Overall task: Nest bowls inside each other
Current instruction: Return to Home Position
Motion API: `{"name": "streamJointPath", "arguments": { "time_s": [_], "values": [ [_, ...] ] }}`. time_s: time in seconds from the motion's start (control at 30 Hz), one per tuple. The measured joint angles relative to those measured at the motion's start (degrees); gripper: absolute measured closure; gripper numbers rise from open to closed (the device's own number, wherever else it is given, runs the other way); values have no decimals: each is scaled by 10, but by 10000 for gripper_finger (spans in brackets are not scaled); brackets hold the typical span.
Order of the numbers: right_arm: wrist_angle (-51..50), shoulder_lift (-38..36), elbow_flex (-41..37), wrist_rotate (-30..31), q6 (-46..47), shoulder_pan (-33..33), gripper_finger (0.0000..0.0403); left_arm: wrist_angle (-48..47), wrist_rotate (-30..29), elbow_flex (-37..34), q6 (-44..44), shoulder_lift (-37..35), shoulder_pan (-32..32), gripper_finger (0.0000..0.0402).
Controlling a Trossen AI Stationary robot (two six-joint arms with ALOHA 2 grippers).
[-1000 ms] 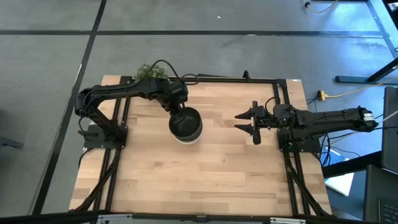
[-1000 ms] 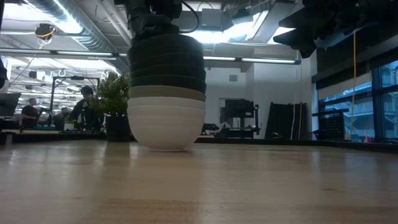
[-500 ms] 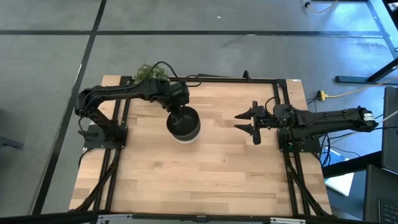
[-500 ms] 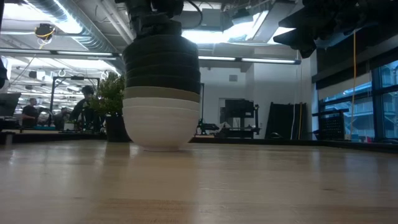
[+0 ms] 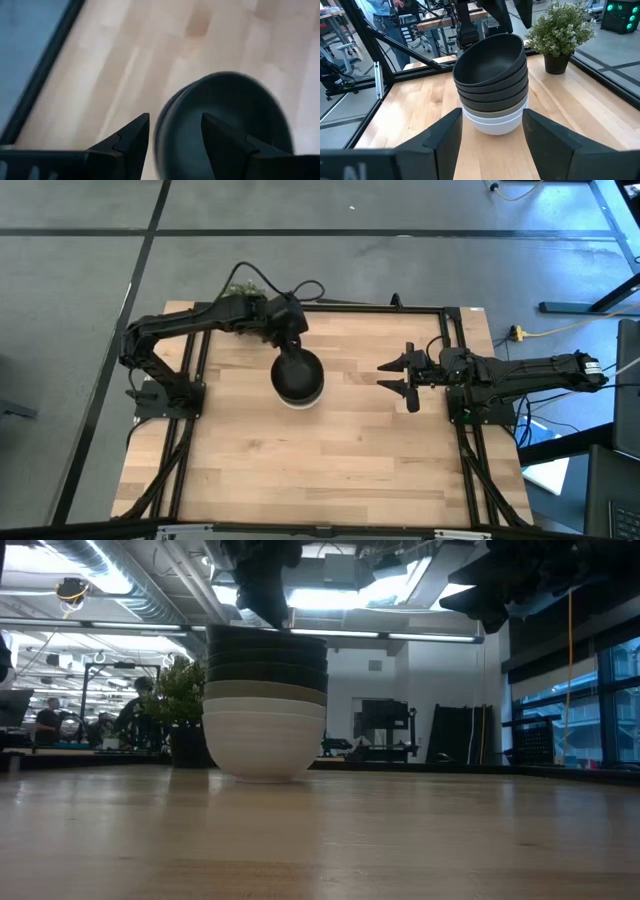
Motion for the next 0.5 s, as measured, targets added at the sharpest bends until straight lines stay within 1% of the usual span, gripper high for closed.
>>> {"name": "streamJointPath", "arguments": {
  "time_s": [0.1,0.17,0.23,0.37,0.5],
  "values": [
    [-5,0,0,0,0,0,194,3,-43,5,7,-16,1,227],
    [-6,0,0,0,0,0,194,1,-77,5,12,-36,4,227],
    [-7,-1,0,0,0,0,194,6,-98,5,12,-58,6,227],
    [-11,-18,0,0,-11,-2,194,18,-102,5,12,-116,3,227],
    [-17,-65,0,0,-29,-6,194,57,-102,-1,12,-182,-14,227]
  ]
}}
